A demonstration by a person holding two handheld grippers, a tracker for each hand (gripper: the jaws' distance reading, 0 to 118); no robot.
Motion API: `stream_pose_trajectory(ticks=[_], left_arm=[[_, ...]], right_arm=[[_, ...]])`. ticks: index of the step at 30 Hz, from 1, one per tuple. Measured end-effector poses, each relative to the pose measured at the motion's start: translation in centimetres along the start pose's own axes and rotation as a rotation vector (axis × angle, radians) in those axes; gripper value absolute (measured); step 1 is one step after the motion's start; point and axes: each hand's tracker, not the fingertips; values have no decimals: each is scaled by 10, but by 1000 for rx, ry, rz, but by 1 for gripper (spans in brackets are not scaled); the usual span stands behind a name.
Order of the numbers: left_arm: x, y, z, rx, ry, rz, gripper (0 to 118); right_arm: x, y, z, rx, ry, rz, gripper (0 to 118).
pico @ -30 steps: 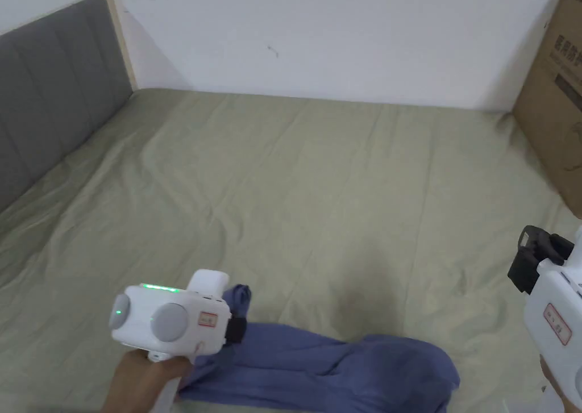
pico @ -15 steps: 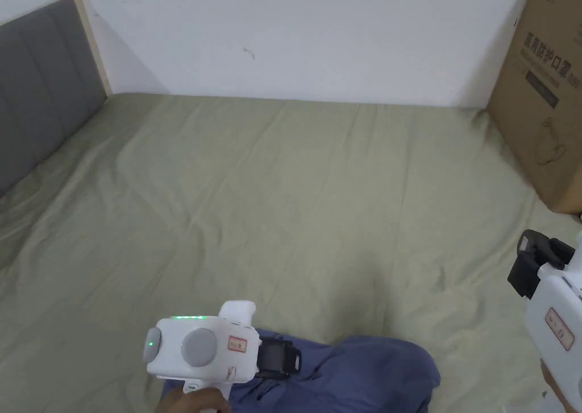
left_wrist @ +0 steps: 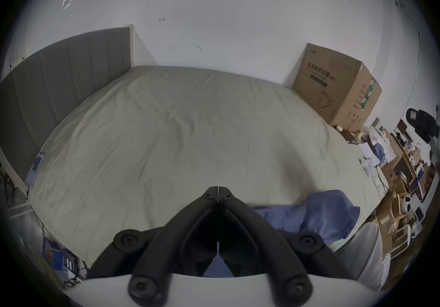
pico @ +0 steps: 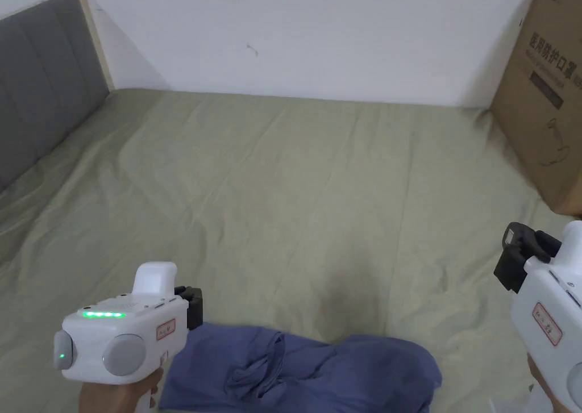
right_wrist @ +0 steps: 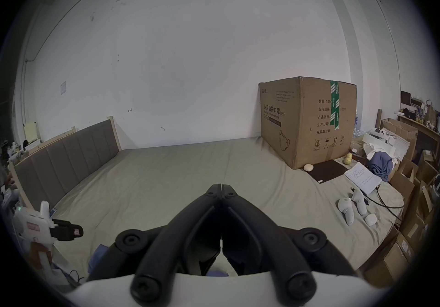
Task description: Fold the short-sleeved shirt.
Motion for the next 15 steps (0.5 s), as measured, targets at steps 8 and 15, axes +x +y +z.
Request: stream_pose_trajectory(ticks=[8,15], left_arm=[[28,-54,-40,-179,-34,-63,0],[83,-87,-71,-292,-106,-156,0]], right_arm=[[5,-4,-1,-16,-1,13,0],[9,1,7,-14,-23,19,0]])
